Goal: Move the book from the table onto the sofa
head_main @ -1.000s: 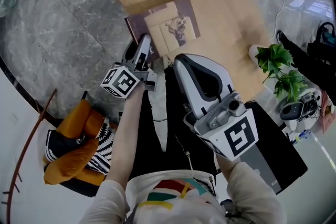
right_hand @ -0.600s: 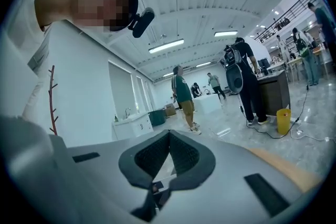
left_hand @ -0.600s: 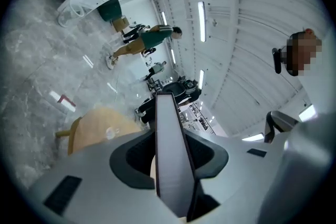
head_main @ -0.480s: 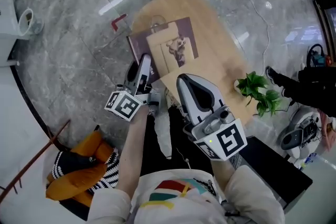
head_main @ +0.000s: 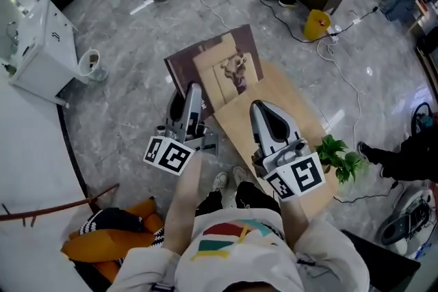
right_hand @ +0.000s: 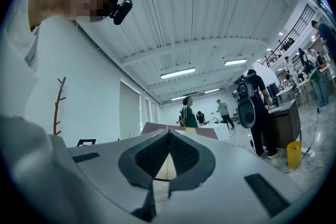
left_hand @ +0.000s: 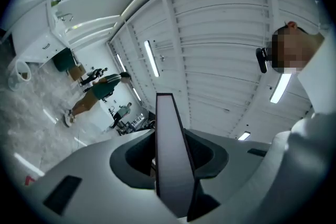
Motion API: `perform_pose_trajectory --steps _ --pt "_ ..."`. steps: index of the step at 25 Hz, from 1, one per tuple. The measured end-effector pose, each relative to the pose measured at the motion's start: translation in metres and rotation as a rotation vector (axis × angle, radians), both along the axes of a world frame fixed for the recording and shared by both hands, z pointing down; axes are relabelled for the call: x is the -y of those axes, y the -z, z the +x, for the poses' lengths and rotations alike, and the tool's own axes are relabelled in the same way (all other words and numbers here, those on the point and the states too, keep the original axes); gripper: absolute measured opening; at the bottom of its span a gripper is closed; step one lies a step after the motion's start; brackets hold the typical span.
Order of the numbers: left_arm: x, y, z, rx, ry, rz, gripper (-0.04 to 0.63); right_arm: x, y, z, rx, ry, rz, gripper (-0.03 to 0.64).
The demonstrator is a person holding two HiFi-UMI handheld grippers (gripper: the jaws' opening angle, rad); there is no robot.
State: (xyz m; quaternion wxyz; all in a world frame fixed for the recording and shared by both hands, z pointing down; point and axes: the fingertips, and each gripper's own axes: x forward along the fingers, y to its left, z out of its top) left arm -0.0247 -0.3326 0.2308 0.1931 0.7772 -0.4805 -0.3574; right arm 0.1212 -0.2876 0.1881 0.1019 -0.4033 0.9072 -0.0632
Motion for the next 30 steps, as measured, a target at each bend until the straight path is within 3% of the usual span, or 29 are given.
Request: perform_pose_trajectory --steps 3,7,11,14,19,22,25,27,30 --pt "-0.020 0.043 -0.022 0.024 0.058 0.075 0.155 0.001 0.028 -0.014 0.055 0.036 0.039 0.011" --pt "-0.061 0.076 -0.039 0.051 0.127 0.132 0.155 -0.005 0.043 -0.028 0.051 0.090 0.074 0.011" --pt "-0.104 0.087 -0.060 -0.001 0.193 0.180 0.155 -0.017 0.043 -0.049 0.073 0.159 0.071 0.011" --pt "-0.131 0.086 -0.077 0.000 0.254 0.198 0.155 -0.036 0.039 -0.070 0.070 0.221 0.082 0.011" --pt "-0.150 0.092 -0.075 0.051 0.420 0.193 0.155 -0.033 0.031 -0.074 0.077 0.368 0.049 0.011" --pt "-0.174 0.091 -0.074 0.037 0.529 0.187 0.155 -0.032 0.023 -0.082 0.079 0.473 0.009 0.011" --pt "-0.206 0.091 -0.088 -0.009 0.618 0.212 0.155 -0.043 0.020 -0.107 0.075 0.560 -0.004 0.011" --pt "-0.234 0.094 -0.103 0.001 0.655 0.233 0.155 -0.065 0.020 -0.130 0.079 0.604 -0.007 0.011" --pt "-0.292 0.098 -0.130 0.020 0.778 0.270 0.155 -0.112 0.025 -0.177 0.055 0.748 0.008 0.011"
